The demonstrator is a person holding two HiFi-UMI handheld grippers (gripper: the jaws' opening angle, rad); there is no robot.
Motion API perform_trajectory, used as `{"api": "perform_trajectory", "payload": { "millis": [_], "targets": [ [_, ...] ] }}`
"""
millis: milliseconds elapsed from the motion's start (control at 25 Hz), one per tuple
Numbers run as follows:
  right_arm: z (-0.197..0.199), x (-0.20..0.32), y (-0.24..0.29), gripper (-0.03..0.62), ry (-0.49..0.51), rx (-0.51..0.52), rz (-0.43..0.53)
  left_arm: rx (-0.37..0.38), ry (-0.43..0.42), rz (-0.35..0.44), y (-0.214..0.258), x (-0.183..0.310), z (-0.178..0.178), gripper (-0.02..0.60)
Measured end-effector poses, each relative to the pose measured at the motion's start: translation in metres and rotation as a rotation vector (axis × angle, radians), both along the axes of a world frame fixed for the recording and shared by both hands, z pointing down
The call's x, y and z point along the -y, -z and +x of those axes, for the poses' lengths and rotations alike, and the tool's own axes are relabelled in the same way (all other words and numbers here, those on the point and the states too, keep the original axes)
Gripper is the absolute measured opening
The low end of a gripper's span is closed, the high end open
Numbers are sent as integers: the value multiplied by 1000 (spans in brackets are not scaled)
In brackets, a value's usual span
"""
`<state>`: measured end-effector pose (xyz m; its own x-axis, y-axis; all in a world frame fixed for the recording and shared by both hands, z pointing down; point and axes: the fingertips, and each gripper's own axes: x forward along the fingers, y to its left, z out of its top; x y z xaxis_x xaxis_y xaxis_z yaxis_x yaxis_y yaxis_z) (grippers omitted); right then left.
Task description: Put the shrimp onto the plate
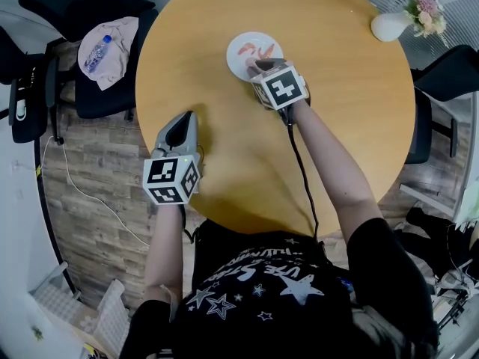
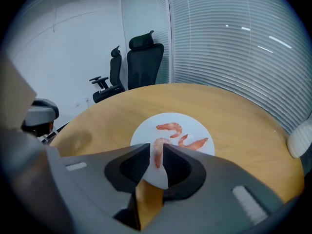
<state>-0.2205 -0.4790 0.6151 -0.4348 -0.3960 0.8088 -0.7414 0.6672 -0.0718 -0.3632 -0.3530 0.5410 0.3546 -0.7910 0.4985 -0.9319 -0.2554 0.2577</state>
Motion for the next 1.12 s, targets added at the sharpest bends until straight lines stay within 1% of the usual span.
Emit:
{"api": "perform_trajectory", "payload": {
  "millis": [320, 760, 920, 1120],
  "targets": [
    [15, -10, 26, 86, -12, 19, 32, 8, 2, 30, 21, -9, 8, 2],
    [52, -43, 72, 80, -27, 78, 89, 23, 23, 80, 60, -43, 33, 2],
    [65, -63, 90, 75, -16, 118, 110, 18, 35, 92, 70, -61, 46, 2],
    [80, -89, 115, 74, 29, 143, 143, 11, 69, 118, 86, -85, 63, 2]
  ]
}}
